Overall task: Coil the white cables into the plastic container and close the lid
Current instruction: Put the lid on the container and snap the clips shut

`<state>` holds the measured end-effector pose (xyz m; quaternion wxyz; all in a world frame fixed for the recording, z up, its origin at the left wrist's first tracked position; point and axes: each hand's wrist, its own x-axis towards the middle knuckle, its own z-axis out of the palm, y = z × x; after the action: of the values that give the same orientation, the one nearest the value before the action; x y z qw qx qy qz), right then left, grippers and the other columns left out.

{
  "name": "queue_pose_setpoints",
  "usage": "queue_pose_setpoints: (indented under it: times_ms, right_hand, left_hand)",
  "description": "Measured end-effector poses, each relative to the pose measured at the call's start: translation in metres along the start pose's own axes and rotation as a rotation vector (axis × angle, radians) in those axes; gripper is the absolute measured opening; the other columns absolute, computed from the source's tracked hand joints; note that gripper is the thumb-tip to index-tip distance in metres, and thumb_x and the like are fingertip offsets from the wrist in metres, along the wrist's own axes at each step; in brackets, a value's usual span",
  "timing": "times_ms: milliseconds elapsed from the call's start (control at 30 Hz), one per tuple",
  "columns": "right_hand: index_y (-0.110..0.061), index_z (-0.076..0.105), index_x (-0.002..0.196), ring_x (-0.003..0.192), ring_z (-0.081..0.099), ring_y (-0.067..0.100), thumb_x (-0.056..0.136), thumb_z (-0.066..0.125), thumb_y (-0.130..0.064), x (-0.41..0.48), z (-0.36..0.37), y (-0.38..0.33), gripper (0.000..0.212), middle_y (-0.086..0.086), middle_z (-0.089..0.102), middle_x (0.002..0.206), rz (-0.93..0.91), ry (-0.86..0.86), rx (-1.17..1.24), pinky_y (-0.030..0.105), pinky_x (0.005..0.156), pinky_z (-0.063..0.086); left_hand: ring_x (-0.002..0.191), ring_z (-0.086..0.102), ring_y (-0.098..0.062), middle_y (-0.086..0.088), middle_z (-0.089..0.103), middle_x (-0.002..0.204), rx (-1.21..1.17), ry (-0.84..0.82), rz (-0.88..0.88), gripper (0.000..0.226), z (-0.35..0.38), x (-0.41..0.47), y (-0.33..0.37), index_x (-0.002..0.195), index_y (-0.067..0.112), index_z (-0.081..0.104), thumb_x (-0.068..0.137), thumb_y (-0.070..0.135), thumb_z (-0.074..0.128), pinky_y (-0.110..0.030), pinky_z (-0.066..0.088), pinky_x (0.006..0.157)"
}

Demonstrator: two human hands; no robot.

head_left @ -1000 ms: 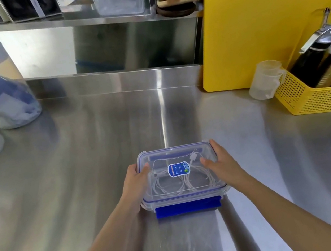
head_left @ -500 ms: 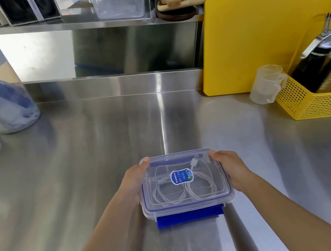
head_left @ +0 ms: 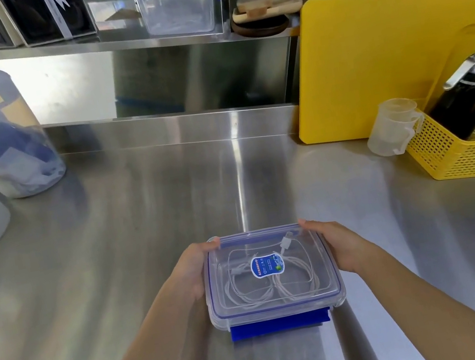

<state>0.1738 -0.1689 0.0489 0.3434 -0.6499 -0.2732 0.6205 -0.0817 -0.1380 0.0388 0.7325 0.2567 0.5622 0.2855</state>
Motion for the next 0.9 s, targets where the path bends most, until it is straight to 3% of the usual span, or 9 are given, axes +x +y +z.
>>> queue_pose_setpoints:
  times_ms: [167,333,500,600,633,667,767,833,900]
  right_hand:
    - [-0.010,0.062,0.112,0.092,0.064,0.029,0.088,0.055,-0.014,0.007,-0.004,-0.007,0.025,0.017,0.067,0.108,-0.069,-0.088,0.021,0.036,0.072,0.054]
    - [-0.015,0.063,0.101,0.094,0.062,0.025,0.092,0.049,-0.008,0.009,0.001,-0.015,0.018,0.013,0.065,0.105,-0.188,-0.059,-0.243,0.034,0.075,0.054]
    - [-0.017,0.060,0.095,0.088,0.058,0.017,0.089,0.056,-0.028,0.010,0.022,-0.025,0.012,0.001,0.063,0.093,-0.406,-0.012,-0.791,0.034,0.080,0.049]
    - [-0.015,0.061,0.099,0.086,0.056,0.014,0.091,0.054,-0.028,0.010,0.028,-0.020,0.017,-0.001,0.061,0.092,-0.455,0.025,-0.803,0.027,0.072,0.045]
    - [-0.014,0.061,0.100,0.085,0.055,0.013,0.091,0.054,-0.028,0.010,0.028,-0.019,0.018,-0.001,0.061,0.092,-0.465,0.029,-0.795,0.026,0.070,0.045]
    - [-0.015,0.060,0.100,0.085,0.055,0.012,0.091,0.054,-0.028,0.010,0.027,-0.017,0.018,-0.002,0.061,0.091,-0.471,0.025,-0.785,0.024,0.068,0.044]
    - [-0.016,0.061,0.099,0.083,0.054,0.010,0.091,0.052,-0.029,0.009,0.025,-0.017,0.017,-0.003,0.060,0.091,-0.472,0.031,-0.803,0.020,0.066,0.041]
    - [-0.019,0.060,0.099,0.086,0.052,0.011,0.093,0.048,-0.033,0.011,0.027,-0.019,0.019,-0.004,0.061,0.094,-0.472,0.077,-0.924,0.029,0.079,0.037]
    - [-0.019,0.057,0.096,0.094,0.054,0.019,0.095,0.042,-0.033,0.013,0.034,-0.023,0.020,0.000,0.064,0.100,-0.457,0.131,-1.088,0.039,0.095,0.029]
  left_hand:
    - [0.083,0.064,-0.029,-0.016,0.065,0.100,0.005,-0.013,0.116,0.026,-0.002,0.001,0.001,0.115,0.004,0.055,0.090,0.009,0.051,-0.040,0.054,0.072]
    - [0.086,0.062,-0.027,-0.014,0.062,0.109,0.207,0.080,0.283,0.021,0.007,-0.003,0.002,0.110,0.014,0.056,0.093,0.004,0.046,-0.040,0.054,0.076]
    - [0.091,0.057,-0.013,-0.007,0.058,0.118,0.623,0.173,0.493,0.026,0.012,-0.003,-0.001,0.115,0.019,0.054,0.097,0.012,0.037,-0.020,0.046,0.071]
    - [0.112,0.051,-0.024,-0.005,0.054,0.128,1.218,0.412,0.613,0.031,0.020,-0.010,-0.009,0.123,0.019,0.051,0.096,0.023,0.038,-0.037,0.041,0.096]
    - [0.112,0.052,-0.026,-0.005,0.056,0.125,1.366,0.493,0.750,0.033,0.025,-0.018,-0.013,0.120,0.016,0.054,0.093,0.028,0.039,-0.040,0.039,0.097]
    - [0.105,0.058,-0.028,-0.005,0.061,0.115,1.458,0.483,0.916,0.035,0.033,-0.027,-0.018,0.112,0.013,0.059,0.089,0.034,0.041,-0.041,0.043,0.091]
    - [0.080,0.065,-0.022,0.001,0.068,0.087,1.581,0.149,1.258,0.041,0.057,-0.059,-0.043,0.088,0.017,0.063,0.074,0.053,0.049,-0.035,0.049,0.080]
    - [0.092,0.064,-0.021,0.001,0.067,0.096,1.835,0.019,1.226,0.060,0.064,-0.067,-0.066,0.094,0.017,0.056,0.062,0.068,0.050,-0.041,0.050,0.092]
    - [0.118,0.055,-0.029,-0.008,0.061,0.120,2.056,-0.003,1.051,0.082,0.068,-0.069,-0.079,0.108,0.015,0.045,0.053,0.076,0.053,-0.058,0.035,0.105]
